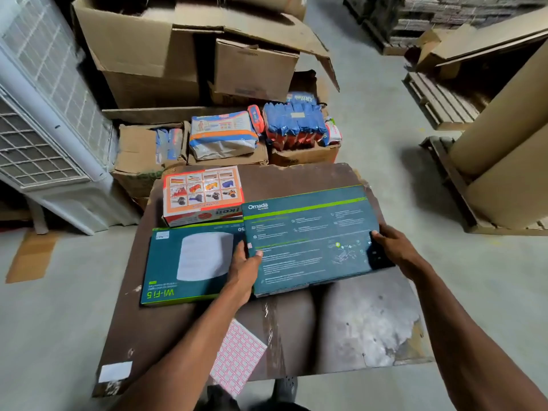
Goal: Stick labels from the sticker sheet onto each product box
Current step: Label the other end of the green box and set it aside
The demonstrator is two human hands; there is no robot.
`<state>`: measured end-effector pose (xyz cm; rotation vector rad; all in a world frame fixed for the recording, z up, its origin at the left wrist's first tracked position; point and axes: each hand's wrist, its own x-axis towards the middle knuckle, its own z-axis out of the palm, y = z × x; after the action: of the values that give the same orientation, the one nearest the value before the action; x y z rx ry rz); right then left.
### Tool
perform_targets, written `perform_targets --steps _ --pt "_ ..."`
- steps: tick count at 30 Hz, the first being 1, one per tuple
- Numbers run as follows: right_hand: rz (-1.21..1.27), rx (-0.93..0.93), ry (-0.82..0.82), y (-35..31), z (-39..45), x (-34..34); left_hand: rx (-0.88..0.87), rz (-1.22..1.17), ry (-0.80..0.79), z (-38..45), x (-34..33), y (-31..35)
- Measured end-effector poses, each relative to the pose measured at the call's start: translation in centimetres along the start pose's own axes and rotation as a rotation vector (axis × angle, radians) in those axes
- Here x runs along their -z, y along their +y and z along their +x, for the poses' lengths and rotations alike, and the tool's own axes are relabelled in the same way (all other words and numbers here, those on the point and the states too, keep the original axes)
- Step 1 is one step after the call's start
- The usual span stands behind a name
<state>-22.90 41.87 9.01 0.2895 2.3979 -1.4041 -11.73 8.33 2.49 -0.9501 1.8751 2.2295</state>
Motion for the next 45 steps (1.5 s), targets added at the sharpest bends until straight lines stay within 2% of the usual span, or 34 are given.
perform_targets --steps 9,21,27,33,39,42,45 --pt "0.008 -0.117 0.139 7.4 9.0 3.8 0.056 0.134 -0.064 8.0 -8.4 -3.7" --pt "-0.092 -0.123 0.118 12.8 14.0 4.3 0.230 0.148 -0.029 12.2 -14.5 -7.2" --pt "-0.083 -0.162 0.107 15.4 16.6 4.1 0.305 0.110 -0.115 12.5 -15.6 -7.9" --pt "-0.143 -0.125 0.141 14.8 17.4 3.7 0.276 0.137 -0.172 13.1 -15.9 -8.6" --pt "-0.226 -0.217 0.159 15.3 18.1 3.3 0.255 0.228 -0.209 13.0 -15.8 -8.3" --pt "-0.279 -0.262 0.290 13.4 16.6 2.9 0.248 0.354 -0.196 12.3 -15.4 -7.3" --pt "-0.157 -0.128 0.350 10.8 13.7 1.2 0.145 0.408 -0.104 10.4 -14.9 -5.6"
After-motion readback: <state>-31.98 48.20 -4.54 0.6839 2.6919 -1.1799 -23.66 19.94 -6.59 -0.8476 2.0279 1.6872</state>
